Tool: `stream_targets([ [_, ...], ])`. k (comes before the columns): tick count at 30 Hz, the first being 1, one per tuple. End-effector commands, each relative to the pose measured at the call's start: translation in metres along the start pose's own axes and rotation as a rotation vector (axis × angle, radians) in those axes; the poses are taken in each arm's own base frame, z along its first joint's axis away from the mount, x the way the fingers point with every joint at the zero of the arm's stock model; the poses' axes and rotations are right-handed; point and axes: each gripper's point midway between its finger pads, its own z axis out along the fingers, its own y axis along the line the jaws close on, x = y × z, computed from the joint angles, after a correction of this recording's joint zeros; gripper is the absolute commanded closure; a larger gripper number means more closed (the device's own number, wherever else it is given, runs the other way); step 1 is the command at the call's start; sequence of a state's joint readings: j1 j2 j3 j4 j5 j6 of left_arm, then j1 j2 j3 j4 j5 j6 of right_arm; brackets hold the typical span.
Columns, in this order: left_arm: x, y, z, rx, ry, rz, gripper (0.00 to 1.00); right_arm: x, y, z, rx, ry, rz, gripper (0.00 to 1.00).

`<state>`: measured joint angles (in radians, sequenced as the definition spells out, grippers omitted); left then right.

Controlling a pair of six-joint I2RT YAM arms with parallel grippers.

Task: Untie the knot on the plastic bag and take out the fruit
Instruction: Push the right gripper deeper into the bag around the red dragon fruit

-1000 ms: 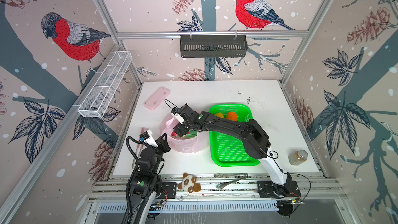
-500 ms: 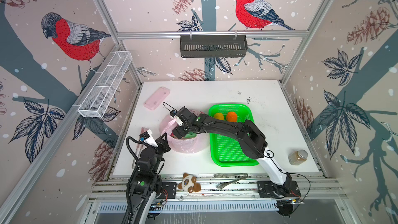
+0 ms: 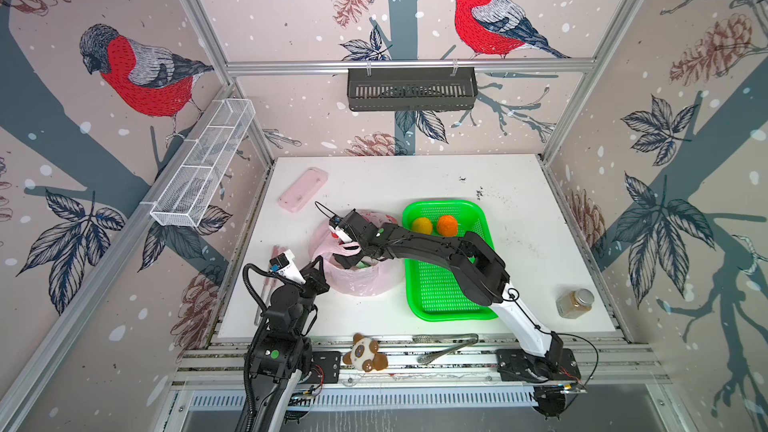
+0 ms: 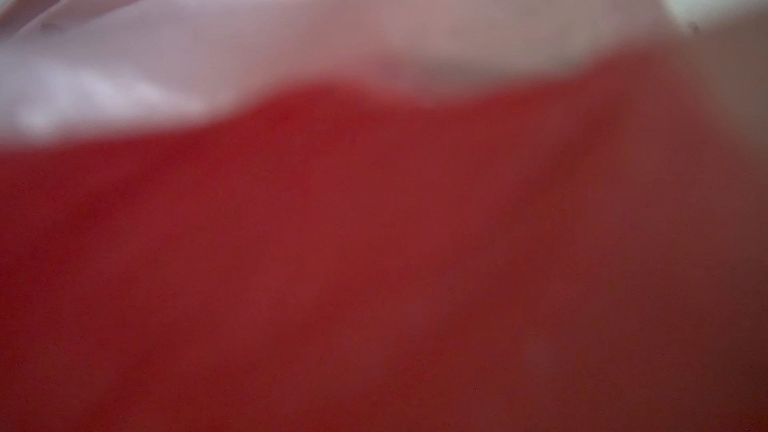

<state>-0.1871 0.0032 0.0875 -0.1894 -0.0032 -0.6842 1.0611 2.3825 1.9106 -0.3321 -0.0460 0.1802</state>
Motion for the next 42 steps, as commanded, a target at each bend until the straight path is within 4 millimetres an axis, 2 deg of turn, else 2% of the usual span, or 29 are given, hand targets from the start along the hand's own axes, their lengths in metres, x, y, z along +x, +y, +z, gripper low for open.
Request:
stream_targets([
  [1,0.003,0.003,0.001,-0.008,0.007,-0.009,1.0,0.002,-0.002,0.0,0.005,0.007,0.016,0.21],
  [9,0.002,0.004,0.001,-0.013,0.001,-0.005,1.0,0.0,-0.002,-0.005,-0.007,-0.001,0.02,0.36],
  [17,-0.003,0.003,0.0,-0.018,-0.02,-0.001,1.0,-0.002,0.002,-0.017,-0.014,-0.019,0.019,0.47],
  [30,-0.002,0.003,0.0,-0.017,-0.015,0.002,1.0,-0.002,0.006,-0.032,-0.014,-0.04,0.029,0.58],
  [42,-0.002,0.004,0.001,-0.015,-0.021,-0.002,1.0,-0.006,0.013,-0.054,-0.004,-0.064,0.033,0.62],
])
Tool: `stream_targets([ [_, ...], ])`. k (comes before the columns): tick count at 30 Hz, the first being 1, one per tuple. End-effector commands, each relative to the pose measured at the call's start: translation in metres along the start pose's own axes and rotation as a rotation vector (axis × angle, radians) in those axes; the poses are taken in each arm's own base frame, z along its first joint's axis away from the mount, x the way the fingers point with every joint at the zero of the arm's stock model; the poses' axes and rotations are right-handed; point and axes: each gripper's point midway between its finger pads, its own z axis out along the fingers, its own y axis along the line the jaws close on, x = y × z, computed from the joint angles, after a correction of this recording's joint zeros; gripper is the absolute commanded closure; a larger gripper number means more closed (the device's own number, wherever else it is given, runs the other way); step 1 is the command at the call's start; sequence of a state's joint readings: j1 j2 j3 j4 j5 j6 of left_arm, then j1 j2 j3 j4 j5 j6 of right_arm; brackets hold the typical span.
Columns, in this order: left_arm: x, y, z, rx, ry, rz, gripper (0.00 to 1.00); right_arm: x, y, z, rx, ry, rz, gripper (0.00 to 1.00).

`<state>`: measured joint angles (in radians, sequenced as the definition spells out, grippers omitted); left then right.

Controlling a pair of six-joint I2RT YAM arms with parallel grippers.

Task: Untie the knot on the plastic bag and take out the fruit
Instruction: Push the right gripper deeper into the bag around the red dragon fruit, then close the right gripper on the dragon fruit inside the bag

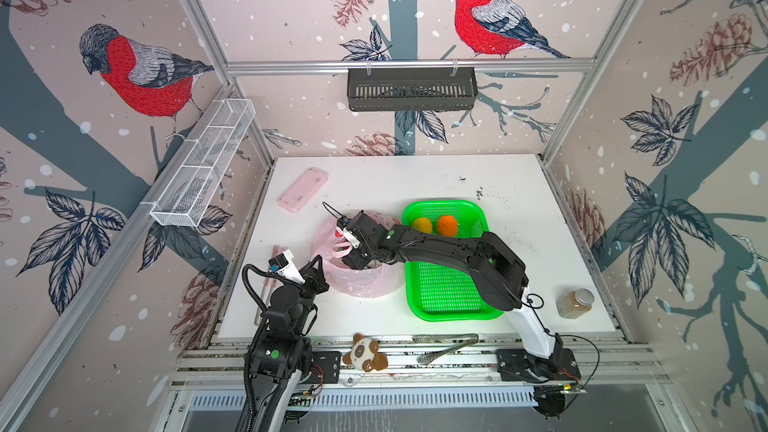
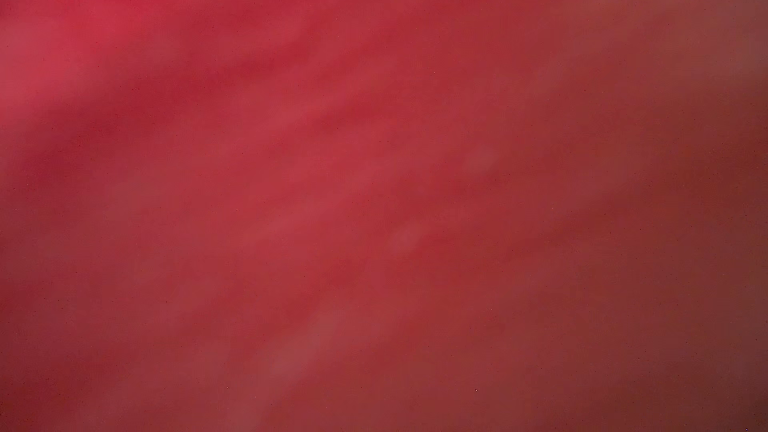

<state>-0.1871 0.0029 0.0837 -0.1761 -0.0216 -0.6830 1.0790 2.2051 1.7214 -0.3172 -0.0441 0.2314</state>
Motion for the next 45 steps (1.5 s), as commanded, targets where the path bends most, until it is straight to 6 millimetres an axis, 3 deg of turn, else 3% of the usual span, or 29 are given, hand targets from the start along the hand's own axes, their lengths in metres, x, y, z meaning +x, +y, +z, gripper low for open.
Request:
stream_targets([
  [1,0.0,0.001,0.001,-0.003,-0.005,-0.003,1.0,-0.017,0.004,-0.011,0.008,-0.063,-0.006,0.62],
  [26,-0.015,0.003,0.002,-0.024,-0.081,0.013,1.0,0.008,0.005,-0.043,0.053,-0.033,-0.056,0.65],
  [45,-0.039,-0.021,0.006,0.034,-0.121,0.016,1.0,0.011,0.02,-0.051,0.059,-0.035,-0.116,0.66],
])
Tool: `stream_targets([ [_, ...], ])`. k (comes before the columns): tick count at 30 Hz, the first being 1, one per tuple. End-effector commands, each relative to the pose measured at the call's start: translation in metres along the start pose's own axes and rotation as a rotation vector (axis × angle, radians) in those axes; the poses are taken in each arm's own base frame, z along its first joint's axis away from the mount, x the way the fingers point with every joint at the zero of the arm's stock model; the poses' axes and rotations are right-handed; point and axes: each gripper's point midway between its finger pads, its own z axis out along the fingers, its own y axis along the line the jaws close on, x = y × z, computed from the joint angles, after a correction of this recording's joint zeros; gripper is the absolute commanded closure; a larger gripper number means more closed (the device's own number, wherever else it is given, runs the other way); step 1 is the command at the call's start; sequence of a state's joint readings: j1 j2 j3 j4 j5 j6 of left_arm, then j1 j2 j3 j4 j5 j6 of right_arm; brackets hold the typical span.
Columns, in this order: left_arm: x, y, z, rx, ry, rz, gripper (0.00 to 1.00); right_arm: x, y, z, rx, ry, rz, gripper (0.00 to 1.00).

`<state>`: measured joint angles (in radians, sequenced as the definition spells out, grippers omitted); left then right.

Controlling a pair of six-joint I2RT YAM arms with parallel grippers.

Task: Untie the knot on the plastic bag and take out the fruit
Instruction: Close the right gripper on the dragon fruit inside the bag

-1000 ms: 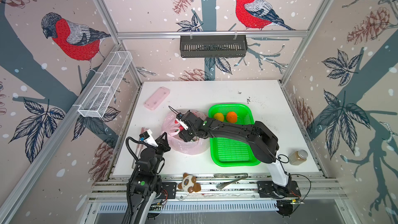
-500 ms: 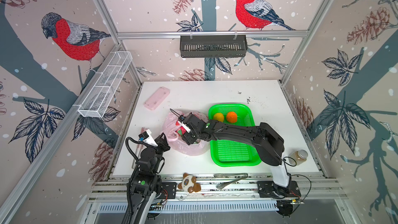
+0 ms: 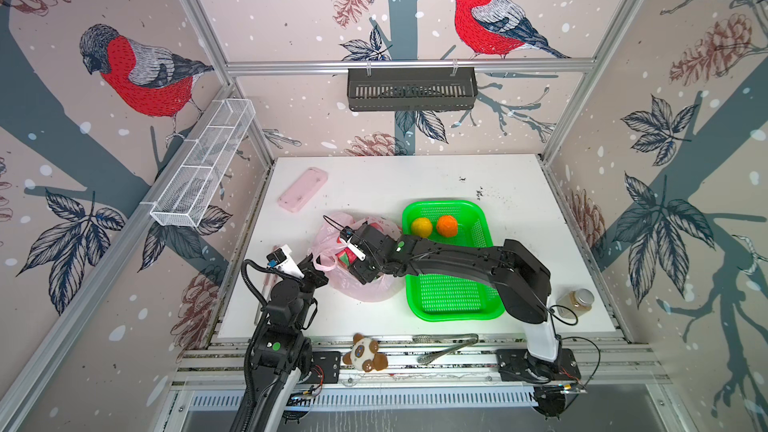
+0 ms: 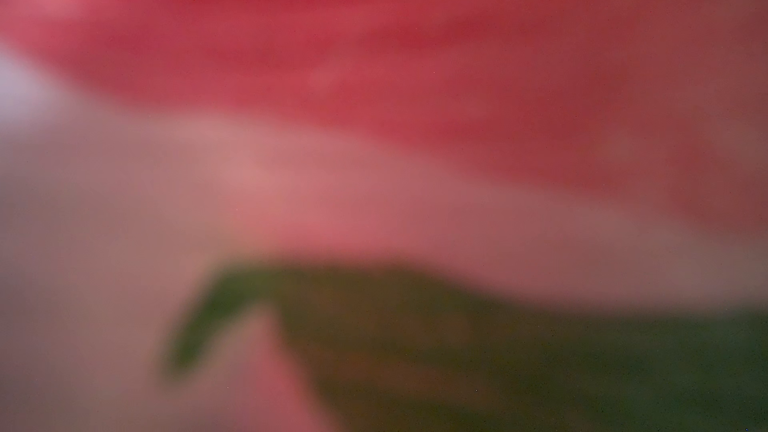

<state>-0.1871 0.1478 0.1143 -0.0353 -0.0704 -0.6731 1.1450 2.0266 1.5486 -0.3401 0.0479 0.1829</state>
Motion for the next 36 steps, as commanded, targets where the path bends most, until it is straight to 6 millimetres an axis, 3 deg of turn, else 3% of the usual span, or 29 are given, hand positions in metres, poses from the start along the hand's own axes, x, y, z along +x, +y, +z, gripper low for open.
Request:
stream_targets([
  [1,-0.021,-0.017,0.0,0.058,-0.071,0.006,1.0,-0.012,0.001,-0.007,0.007,-0.046,-0.015,0.66],
  [14,-0.036,-0.023,0.001,0.061,-0.117,0.016,1.0,-0.012,0.004,-0.017,0.016,-0.065,-0.003,0.67],
  [27,-0.03,-0.013,0.009,0.029,-0.12,0.017,1.0,-0.024,0.008,-0.041,0.022,-0.123,0.012,0.67],
  [36,-0.031,-0.006,0.01,-0.003,-0.138,0.024,1.0,-0.021,0.011,-0.044,0.024,-0.113,0.007,0.68],
])
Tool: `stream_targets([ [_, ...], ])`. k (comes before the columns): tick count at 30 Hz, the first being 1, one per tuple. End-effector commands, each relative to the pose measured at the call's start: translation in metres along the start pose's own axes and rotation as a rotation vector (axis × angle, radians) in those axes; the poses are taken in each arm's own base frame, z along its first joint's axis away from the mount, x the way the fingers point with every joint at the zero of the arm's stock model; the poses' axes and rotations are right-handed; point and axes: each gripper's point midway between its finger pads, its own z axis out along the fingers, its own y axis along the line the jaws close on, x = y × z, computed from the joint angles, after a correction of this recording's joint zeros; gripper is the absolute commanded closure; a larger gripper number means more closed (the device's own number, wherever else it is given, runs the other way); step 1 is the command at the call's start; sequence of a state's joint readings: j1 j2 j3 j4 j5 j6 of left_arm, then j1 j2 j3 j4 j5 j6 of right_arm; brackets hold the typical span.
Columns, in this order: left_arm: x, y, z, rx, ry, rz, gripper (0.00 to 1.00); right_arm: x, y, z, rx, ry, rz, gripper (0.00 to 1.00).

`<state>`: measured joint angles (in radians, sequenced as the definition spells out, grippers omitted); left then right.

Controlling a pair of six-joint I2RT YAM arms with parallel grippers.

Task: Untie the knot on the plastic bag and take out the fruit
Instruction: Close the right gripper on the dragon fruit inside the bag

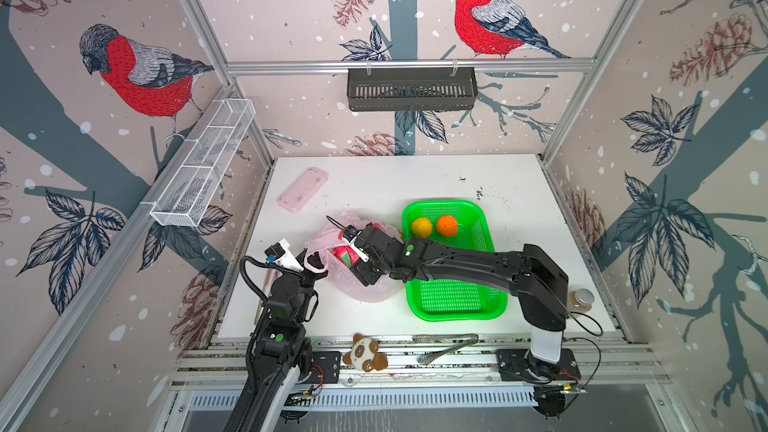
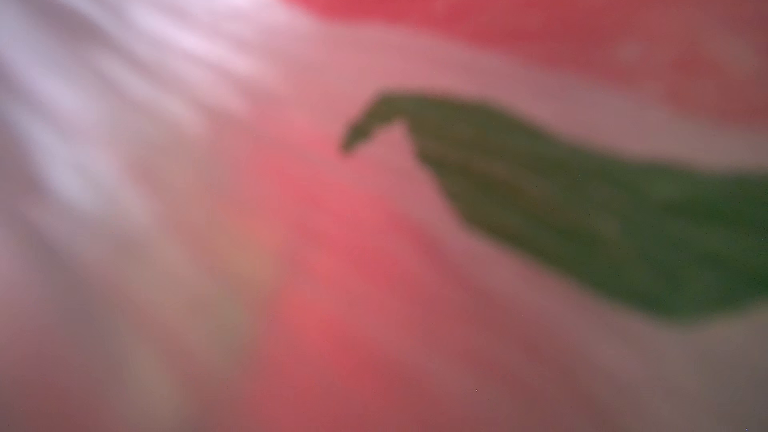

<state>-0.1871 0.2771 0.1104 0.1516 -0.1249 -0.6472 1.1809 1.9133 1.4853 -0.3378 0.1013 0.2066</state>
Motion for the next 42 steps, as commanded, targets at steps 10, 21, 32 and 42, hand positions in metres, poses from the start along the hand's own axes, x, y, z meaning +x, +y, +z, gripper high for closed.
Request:
stream_targets([
  [10,-0.017,-0.004,0.002,0.002,-0.073,0.014,1.0,-0.01,0.002,-0.013,0.007,-0.047,0.009,0.68],
  [21,-0.024,-0.006,0.002,-0.003,-0.094,0.025,1.0,0.005,0.002,-0.015,0.016,-0.013,0.0,0.68],
  [32,-0.023,-0.006,0.004,-0.003,-0.094,0.026,1.0,0.012,0.012,-0.023,0.009,-0.002,-0.041,0.68],
  [42,-0.019,-0.019,0.006,0.067,-0.065,-0.022,1.0,0.008,0.018,-0.019,0.001,-0.011,-0.059,0.68],
])
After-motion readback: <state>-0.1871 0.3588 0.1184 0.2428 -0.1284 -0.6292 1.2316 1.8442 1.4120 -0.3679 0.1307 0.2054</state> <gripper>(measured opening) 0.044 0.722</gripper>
